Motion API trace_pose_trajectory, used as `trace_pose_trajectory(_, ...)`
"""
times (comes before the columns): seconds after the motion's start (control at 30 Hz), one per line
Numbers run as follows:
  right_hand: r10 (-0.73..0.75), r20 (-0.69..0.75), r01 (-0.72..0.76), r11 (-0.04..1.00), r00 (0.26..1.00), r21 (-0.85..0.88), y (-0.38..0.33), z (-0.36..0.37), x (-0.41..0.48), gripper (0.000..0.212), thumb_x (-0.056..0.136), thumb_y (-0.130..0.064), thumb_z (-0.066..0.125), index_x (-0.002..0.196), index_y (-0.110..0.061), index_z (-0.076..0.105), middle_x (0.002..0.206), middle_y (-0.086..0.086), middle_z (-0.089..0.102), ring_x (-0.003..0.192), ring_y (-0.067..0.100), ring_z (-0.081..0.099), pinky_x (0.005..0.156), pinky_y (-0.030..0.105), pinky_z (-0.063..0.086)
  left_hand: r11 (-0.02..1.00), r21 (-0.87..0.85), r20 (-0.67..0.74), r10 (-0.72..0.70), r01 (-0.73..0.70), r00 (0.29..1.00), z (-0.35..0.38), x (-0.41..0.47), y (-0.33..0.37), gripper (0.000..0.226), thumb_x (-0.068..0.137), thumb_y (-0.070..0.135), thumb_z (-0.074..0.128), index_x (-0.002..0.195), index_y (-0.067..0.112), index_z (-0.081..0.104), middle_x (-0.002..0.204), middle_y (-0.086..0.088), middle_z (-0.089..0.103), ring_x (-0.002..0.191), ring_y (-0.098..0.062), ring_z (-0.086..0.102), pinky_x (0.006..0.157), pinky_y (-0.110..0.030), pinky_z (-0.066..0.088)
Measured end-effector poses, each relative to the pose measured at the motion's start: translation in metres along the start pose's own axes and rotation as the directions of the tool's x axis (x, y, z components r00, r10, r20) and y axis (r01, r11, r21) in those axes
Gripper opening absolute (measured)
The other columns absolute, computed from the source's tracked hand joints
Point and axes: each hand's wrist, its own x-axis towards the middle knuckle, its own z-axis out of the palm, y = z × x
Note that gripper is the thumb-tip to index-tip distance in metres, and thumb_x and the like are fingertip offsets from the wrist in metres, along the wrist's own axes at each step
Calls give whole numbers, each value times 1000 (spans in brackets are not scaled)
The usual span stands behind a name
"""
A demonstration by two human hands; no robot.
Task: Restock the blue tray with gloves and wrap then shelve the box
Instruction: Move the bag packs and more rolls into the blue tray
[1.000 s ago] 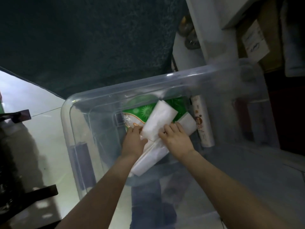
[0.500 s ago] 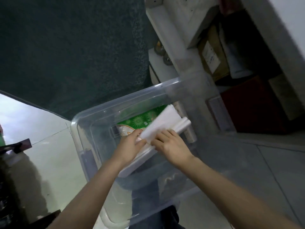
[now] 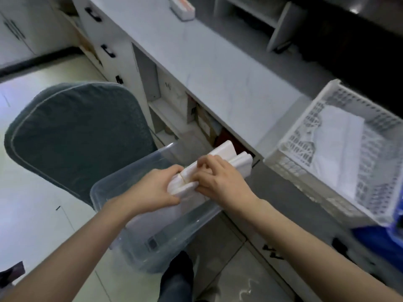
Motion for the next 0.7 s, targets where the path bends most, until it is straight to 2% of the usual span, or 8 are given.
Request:
trace_pose_trajectory(0.1, 39, -6, -40, 990, 999, -132, 1, -53, -40, 18, 77, -29, 72, 86, -14, 69, 130, 14, 57, 122, 33, 51, 97, 46, 43, 995, 21, 31, 94, -94, 995, 3, -5, 57, 55, 62, 35, 66, 114, 37, 52, 98, 10, 66, 86, -8, 61, 73, -39, 53)
trace_pose_trajectory(0.13, 64, -6, -65, 986, 998, -153, 3, -70, -54, 20, 78, -30, 70, 89, -14, 70, 133, 13, 56, 129, 31, 47, 107, 48, 36, 990, 30, 39, 133, -134, 990, 4, -5, 76, 56, 61, 35, 65, 115, 36, 53, 98, 10, 66, 87, -9, 61, 74, -40, 52)
trace_pose_trajectory(0.2, 152, 13, -147, 970, 988, -196, 8, -103, -79, 25, 83, -33, 66, 101, -16, 69, 134, 10, 55, 133, 27, 42, 117, 50, 17, 975, 46, 45, 213, -215, 976, 7, -3, 114, 56, 59, 36, 64, 114, 35, 53, 98, 12, 65, 88, -9, 60, 75, -39, 51)
trace_pose_trajectory(0.27, 246, 18, -233, 936, 969, -265, 13, -133, -105, 31, 86, -38, 61, 110, -20, 65, 132, 6, 53, 129, 26, 42, 118, 47, 9, 958, 50, 56, 279, -282, 959, 12, 3, 150, 52, 59, 33, 65, 109, 39, 50, 92, 13, 63, 83, -7, 59, 71, -34, 50)
trace_pose_trajectory(0.33, 315, -12, -303, 898, 949, -320, 20, -160, -131, 34, 86, -42, 59, 113, -21, 63, 129, 4, 51, 125, 25, 42, 117, 45, 10, 942, 45, 79, 329, -333, 941, 17, 12, 186, 49, 62, 28, 69, 104, 39, 45, 86, 9, 63, 78, -11, 60, 67, -34, 49)
trace_pose_trajectory(0.47, 395, -89, -399, 838, 914, -373, 45, -209, -164, 30, 86, -41, 59, 113, -27, 63, 125, -2, 52, 123, 21, 41, 116, 49, 9, 917, 44, 91, 391, -396, 916, 27, 40, 250, 48, 68, 23, 71, 102, 37, 41, 87, 3, 68, 73, -16, 60, 61, -30, 45)
trace_pose_trajectory(0.6, 438, -159, -461, 774, 885, -434, 95, -242, -166, 29, 86, -40, 59, 114, -33, 62, 128, -6, 50, 128, 22, 35, 115, 49, 5, 908, -52, 13, 416, -415, 909, 36, 79, 293, 49, 68, 21, 69, 104, 39, 41, 77, -7, 65, 69, -25, 58, 64, -39, 47)
trace_pose_trajectory(0.7, 449, -195, -484, 729, 872, -484, 138, -250, -155, 30, 86, -34, 59, 116, -29, 60, 139, -4, 43, 134, 22, 30, 114, 52, 6, 901, -212, -52, 376, -378, 925, 48, 115, 310, 50, 68, 19, 67, 105, 38, 41, 86, -18, 67, 78, -33, 64, 72, -48, 52)
